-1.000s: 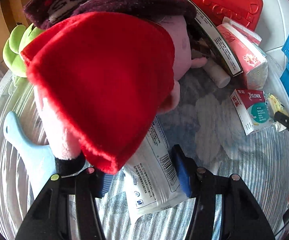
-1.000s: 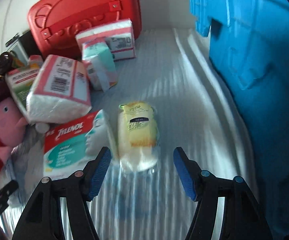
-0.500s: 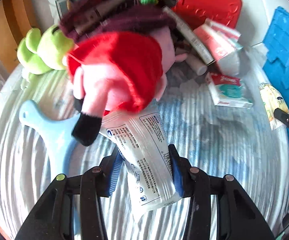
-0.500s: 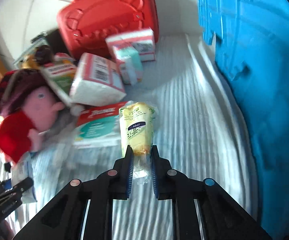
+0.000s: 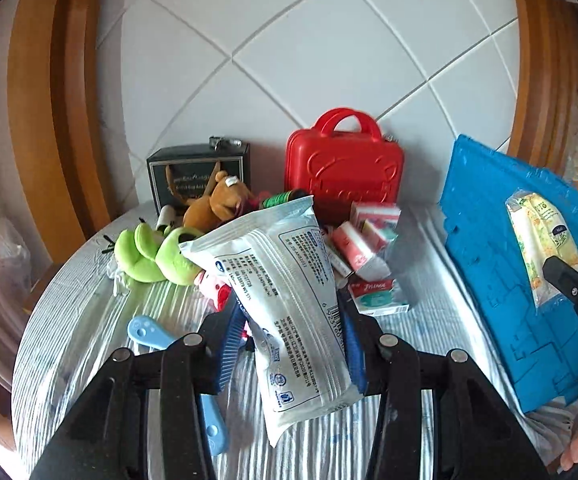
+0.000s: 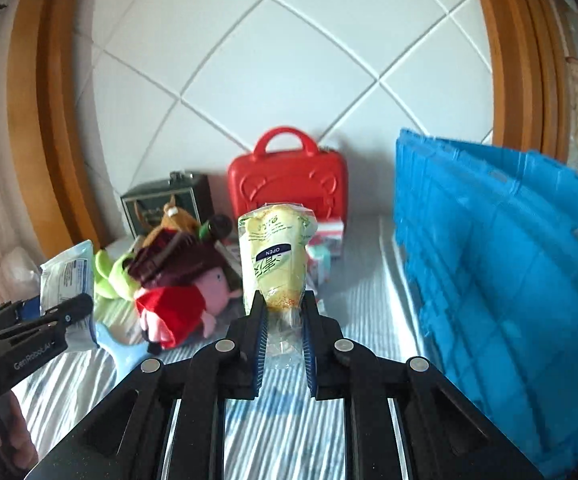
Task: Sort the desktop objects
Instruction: 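Carry the bandage packet with left tool while right tool carries the sachet over the crate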
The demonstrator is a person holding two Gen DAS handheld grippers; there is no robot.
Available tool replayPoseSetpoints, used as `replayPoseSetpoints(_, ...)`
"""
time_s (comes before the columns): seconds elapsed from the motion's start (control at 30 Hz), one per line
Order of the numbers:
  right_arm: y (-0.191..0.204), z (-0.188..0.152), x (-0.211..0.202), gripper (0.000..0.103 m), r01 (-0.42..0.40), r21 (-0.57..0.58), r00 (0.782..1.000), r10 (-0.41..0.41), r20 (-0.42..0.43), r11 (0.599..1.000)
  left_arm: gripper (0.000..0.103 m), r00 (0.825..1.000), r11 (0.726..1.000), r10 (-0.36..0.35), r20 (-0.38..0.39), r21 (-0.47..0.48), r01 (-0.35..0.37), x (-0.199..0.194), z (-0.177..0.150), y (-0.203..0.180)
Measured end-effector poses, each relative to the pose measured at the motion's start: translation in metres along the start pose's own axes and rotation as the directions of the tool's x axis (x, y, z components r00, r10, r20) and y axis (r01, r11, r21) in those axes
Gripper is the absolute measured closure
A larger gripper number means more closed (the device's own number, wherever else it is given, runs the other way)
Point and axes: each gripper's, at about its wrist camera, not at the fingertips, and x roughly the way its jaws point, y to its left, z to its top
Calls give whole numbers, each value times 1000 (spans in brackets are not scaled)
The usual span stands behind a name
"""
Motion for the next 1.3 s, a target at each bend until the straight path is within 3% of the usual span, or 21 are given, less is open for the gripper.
replayPoseSetpoints(0.13, -5, 14, -54, 87, 89, -20, 991, -86, 107, 996, 59, 994, 997, -78, 70, 26, 76, -35, 13, -23)
replayPoseSetpoints(0.33, -47, 27, -116, 87, 225, 32, 951, -227, 208, 974, 59, 970, 976, -209, 127, 96, 198, -80, 31, -86)
replayPoseSetpoints(0.6, -167, 30, -151, 87, 337, 129, 907, -358, 222, 933, 59, 913, 929, -346, 215, 218, 300, -132, 44, -236)
replayPoseSetpoints(0.7, -222, 30, -158, 87, 372, 119, 895, -389, 217, 921, 59, 906, 915, -368, 209, 254, 313, -141, 40, -303)
replayPoseSetpoints(0.77, -258, 32, -155, 87, 361, 115, 905, -378, 197, 925, 59, 912, 911, -358, 201, 287, 295, -142, 36, -345)
replayPoseSetpoints(0.93, -318, 30, -135, 87, 304, 72, 941, -312, 134, 950, 59, 949, 918, -296, 107, 306, 252, -128, 22, -417)
replayPoseSetpoints(1.1, -350, 26, -127, 87, 232, 55, 965, -237, 116, 971, 59, 975, 933, -221, 29, 297, 203, -110, 12, -443)
replayPoseSetpoints(1.3, -371, 22, -109, 87, 155, 19, 985, -156, 78, 988, 59, 988, 949, -152, 4, 280, 145, -107, 8, -454)
